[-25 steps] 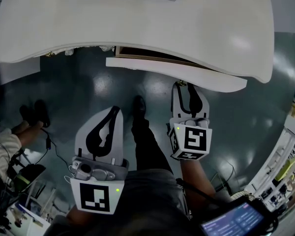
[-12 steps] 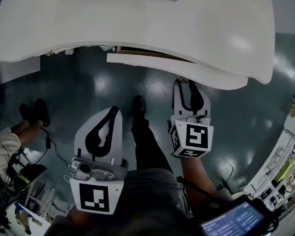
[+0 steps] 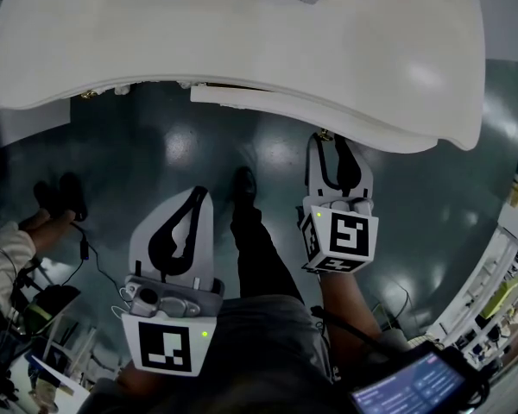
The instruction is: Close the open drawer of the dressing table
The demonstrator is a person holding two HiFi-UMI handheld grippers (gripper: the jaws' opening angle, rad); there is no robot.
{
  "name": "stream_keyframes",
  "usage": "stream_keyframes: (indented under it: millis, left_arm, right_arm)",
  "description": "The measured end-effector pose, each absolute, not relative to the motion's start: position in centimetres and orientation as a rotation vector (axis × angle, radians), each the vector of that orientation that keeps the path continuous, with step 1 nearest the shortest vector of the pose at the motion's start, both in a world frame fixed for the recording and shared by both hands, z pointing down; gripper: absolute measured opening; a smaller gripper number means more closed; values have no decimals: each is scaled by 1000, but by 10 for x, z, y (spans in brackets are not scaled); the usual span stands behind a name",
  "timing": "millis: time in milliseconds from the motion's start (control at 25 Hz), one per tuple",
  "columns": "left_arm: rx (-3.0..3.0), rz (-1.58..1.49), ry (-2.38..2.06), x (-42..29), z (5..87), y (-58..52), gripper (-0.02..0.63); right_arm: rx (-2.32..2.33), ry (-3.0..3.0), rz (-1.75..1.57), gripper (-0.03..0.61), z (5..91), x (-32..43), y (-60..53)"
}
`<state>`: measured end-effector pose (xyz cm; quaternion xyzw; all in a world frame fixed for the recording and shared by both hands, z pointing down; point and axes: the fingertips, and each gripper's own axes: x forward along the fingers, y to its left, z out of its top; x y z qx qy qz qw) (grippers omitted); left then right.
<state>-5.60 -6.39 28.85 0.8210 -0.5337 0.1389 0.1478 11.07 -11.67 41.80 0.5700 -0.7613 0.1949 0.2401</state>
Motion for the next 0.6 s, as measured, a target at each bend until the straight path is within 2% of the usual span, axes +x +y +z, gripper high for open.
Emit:
stream_keyframes:
  millis: [600]
  left_arm:
    - [2348,408,-1546,-65,291,-64,15]
  right_arm:
    - [1577,-2088,506,133,416,110,-133]
